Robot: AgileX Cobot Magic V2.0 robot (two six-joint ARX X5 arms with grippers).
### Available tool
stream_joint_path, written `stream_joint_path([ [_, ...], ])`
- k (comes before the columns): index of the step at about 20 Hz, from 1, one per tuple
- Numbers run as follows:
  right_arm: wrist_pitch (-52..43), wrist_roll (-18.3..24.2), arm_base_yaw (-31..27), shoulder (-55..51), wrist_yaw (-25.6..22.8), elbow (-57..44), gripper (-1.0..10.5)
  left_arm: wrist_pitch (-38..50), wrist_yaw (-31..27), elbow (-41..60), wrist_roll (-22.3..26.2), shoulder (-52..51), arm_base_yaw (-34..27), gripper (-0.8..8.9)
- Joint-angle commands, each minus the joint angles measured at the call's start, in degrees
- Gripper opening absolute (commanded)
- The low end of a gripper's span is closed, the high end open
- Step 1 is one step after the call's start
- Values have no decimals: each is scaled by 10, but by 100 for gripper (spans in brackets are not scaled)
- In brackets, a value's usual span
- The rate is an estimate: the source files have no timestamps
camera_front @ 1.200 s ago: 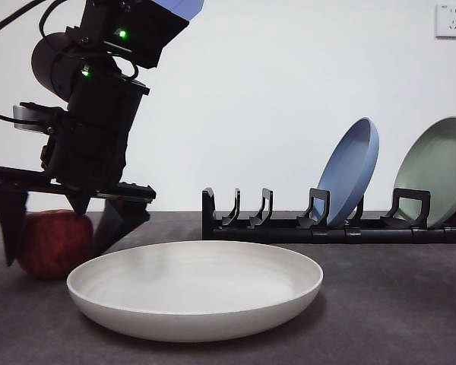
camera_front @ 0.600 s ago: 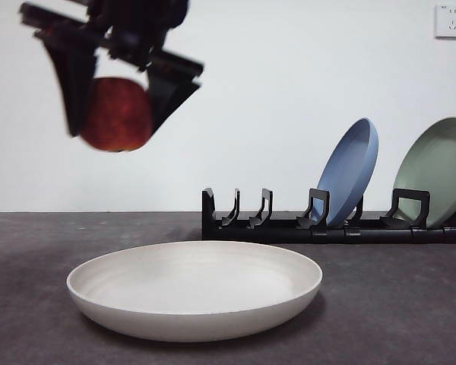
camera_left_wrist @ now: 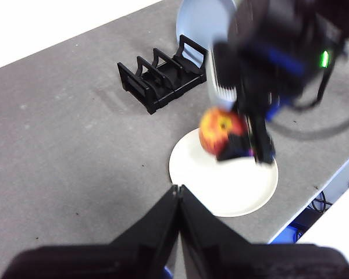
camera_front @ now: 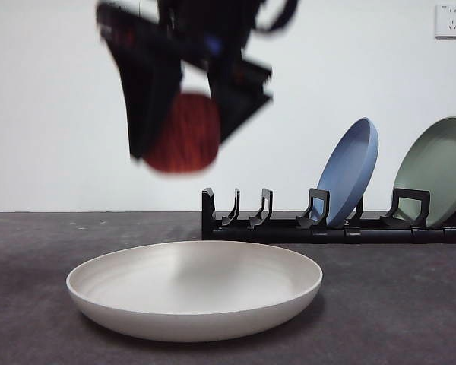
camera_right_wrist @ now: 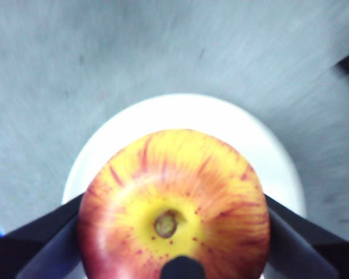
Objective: Take the yellow plate from the plate rack,put the plate on the table,take the apple from the table,put the apple in the plate
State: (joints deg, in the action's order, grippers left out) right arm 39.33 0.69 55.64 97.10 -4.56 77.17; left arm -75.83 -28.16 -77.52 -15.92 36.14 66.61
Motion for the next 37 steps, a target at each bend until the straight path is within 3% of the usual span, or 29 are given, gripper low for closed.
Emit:
stream_joint_path([
  [1, -54, -9, 1, 2, 0, -52, -3, 2, -4, 3, 5, 0, 1, -4],
  [8, -194, -55, -8, 6, -2, -165, -3, 2, -4, 3, 5, 2, 1, -4],
  [17, -271, -82, -19, 10, 0, -183, -3, 2, -4, 3, 10, 4, 1, -4],
  [31, -250, -110, -21, 66, -2, -183, 22, 2, -4, 3, 12, 4, 1, -4],
  [33, -247, -116, -21, 66, -2, -183, 162, 2, -4, 3, 12, 4, 1, -4],
  [37, -240, -123, -21, 66, -4, -183, 617, 2, -4, 3, 12, 4, 1, -4],
])
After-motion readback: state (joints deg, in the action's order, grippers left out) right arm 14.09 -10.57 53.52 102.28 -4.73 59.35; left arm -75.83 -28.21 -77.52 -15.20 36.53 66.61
